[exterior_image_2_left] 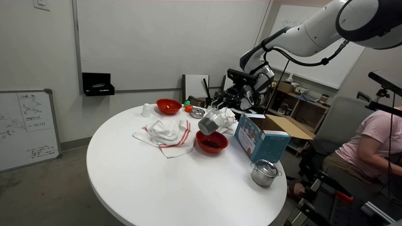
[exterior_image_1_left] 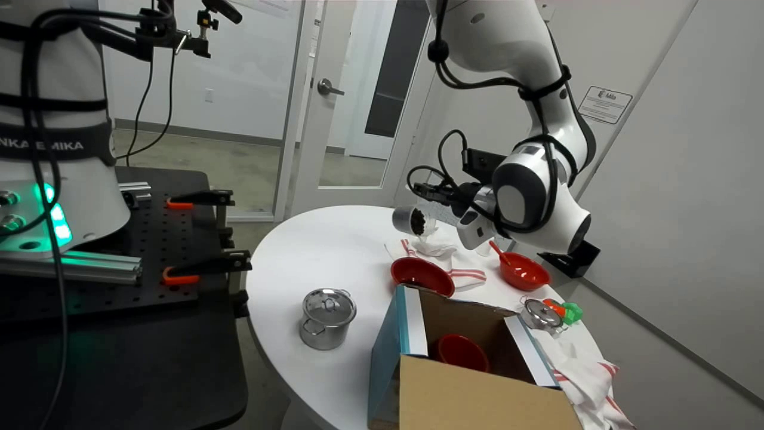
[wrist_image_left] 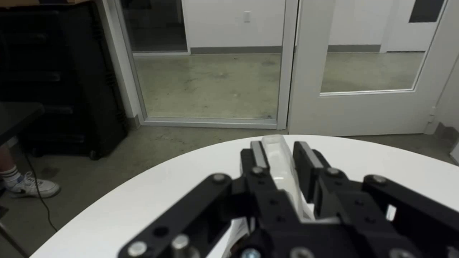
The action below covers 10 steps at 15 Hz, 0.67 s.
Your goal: Pour some contents of the jug into the bowl
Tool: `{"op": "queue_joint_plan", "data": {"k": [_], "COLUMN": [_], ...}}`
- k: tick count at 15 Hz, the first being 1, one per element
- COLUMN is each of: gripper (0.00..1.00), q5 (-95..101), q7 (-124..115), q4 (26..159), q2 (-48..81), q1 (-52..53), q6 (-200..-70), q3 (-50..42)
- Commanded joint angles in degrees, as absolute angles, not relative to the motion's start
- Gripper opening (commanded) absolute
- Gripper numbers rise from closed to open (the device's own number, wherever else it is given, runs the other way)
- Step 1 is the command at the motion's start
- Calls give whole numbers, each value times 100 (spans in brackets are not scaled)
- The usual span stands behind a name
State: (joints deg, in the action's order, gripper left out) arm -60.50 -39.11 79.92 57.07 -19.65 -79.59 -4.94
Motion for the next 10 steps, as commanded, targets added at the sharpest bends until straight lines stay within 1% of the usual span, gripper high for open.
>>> {"op": "queue_joint_plan", "data": {"k": [1,10], "gripper": [6,6], "q5": [-6500,-7198], "q7": [-4119,-4210], "q4": [7596,7701], "q2": [5973,6197], "q1": [-2155,-2233], "q6": [-7488,-7195], "q3": [-508,-540]}}
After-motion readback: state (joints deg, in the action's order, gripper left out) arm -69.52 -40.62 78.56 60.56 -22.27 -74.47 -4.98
